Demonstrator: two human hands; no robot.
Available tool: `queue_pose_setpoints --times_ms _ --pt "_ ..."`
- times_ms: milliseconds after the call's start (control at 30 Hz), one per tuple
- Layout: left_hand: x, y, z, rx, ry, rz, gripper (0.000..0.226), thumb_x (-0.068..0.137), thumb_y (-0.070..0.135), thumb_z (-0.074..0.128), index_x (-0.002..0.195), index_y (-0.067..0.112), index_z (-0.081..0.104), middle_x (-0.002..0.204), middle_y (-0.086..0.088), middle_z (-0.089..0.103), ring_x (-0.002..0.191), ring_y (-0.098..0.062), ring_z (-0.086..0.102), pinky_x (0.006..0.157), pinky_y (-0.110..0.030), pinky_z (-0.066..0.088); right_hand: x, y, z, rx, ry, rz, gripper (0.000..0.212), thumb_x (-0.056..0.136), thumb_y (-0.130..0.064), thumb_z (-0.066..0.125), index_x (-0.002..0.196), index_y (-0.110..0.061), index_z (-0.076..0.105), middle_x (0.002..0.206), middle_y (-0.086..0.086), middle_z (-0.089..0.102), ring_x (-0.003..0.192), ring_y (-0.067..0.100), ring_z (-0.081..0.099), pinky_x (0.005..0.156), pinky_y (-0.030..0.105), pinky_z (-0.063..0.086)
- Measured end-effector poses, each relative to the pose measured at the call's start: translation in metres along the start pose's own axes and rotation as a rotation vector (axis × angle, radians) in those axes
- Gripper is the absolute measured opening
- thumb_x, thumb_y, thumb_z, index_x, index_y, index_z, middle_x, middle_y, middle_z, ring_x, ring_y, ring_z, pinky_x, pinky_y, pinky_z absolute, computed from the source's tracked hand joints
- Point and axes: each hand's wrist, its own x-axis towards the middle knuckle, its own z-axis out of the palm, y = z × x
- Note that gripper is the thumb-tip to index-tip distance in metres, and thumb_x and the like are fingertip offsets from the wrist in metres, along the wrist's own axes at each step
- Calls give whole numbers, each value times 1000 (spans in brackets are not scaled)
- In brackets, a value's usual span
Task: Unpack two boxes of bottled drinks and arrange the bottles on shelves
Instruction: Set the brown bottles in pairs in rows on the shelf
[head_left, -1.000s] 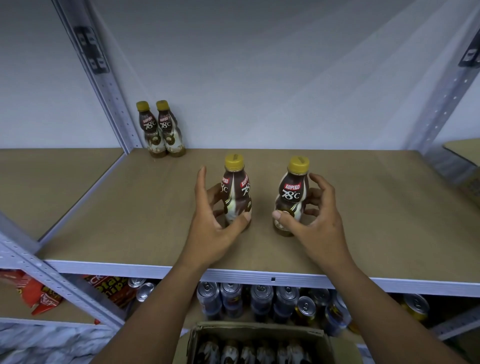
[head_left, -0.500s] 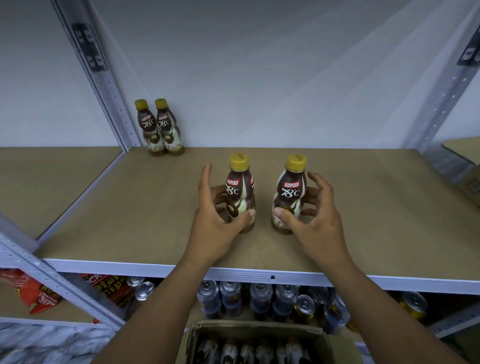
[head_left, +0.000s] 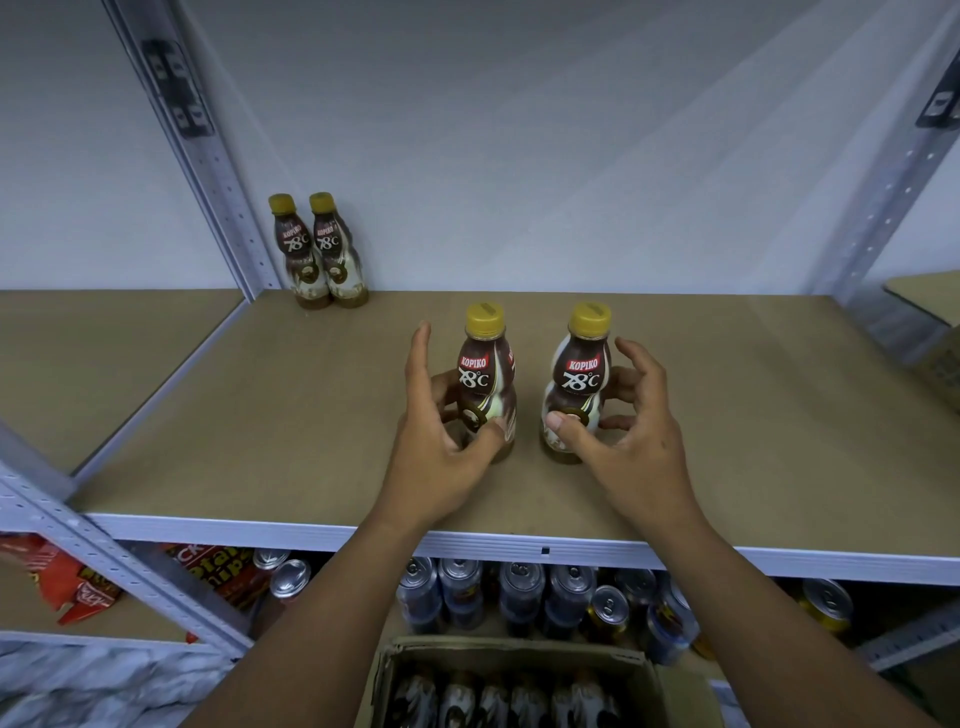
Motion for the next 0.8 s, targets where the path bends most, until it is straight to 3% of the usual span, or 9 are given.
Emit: queue_pose_setpoints --times_ms 67,233,433,800 --pt "1 -1 1 8 1 -11 113 85 6 78 159 41 0 119 5 70 113 -11 67 94 -19 49 1 0 0 -12 -12 -3 90 75 -28 89 143 -46 32 123 -20 57 108 -2 60 85 25 55" --pt "0 2 2 50 23 -18 117 82 17 85 161 40 1 121 17 68 115 -2 64 100 -16 46 2 2 0 15 -26 6 90 77 -22 88 144 -43 32 123 -25 57 108 -4 61 82 16 53" --pt "1 1 4 61 32 -29 118 80 21 88 159 45 3 125 16 68 117 -2 63 102 -31 51 2 4 1 33 -41 13 90 78 -24 88 147 -40 34 126 -21 59 111 -2 62 83 15 53" --pt "4 -2 7 85 30 -47 118 79 25 88 158 48 5 128 15 67 119 -4 62 102 -36 52 4 5 4 23 -55 11 91 78 -23 89 147 -43 34 127 -19 60 109 -4 63 88 23 57"
